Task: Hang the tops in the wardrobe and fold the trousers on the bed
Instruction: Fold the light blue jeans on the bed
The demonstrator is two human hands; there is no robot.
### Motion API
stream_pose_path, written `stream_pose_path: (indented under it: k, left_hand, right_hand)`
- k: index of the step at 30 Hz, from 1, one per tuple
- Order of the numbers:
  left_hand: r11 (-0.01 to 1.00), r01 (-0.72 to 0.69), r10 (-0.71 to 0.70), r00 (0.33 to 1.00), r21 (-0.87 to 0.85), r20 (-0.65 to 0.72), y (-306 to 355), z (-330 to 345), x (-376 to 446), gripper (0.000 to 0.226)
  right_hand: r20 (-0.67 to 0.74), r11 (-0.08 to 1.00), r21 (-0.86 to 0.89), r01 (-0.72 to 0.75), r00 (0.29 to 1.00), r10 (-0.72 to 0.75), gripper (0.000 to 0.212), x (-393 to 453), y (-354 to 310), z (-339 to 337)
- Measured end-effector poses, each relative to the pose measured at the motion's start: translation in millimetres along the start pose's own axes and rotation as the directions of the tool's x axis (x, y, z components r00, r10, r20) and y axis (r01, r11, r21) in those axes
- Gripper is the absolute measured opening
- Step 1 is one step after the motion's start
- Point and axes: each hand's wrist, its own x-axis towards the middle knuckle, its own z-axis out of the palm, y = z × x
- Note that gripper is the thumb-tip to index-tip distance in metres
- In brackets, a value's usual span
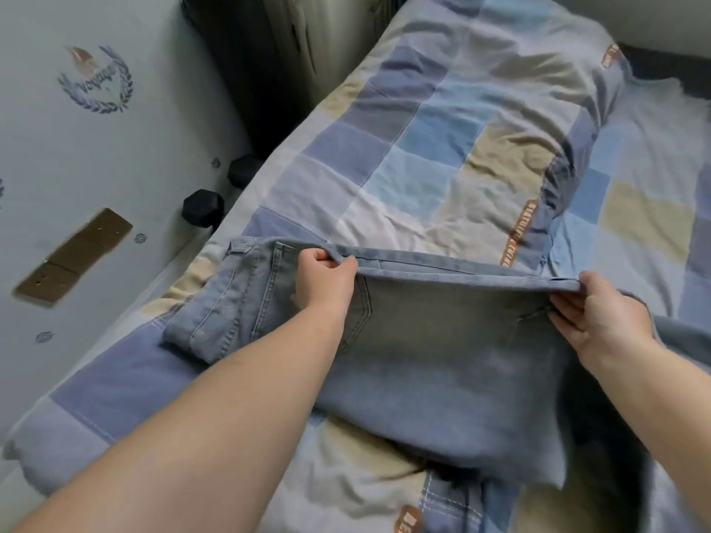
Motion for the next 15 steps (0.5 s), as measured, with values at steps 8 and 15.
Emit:
stream_pose_path:
  k: [8, 15]
  left_hand:
    - [0.964, -0.030, -0.064, 0.939, 0.266, 0.337, -35, 31, 59, 0.053]
    - [0.927, -0.079, -0.086, 0.907, 0.367, 0.411, -51, 28, 80, 0.054]
  right_hand:
    - [0.122, 0.970, -0.240, -0.047, 0.989, 0.078, 0.034, 52, 22, 33]
    - [0.250, 0.918, -0.397, -0.024, 0.959, 0.133, 0.032, 35, 59, 63]
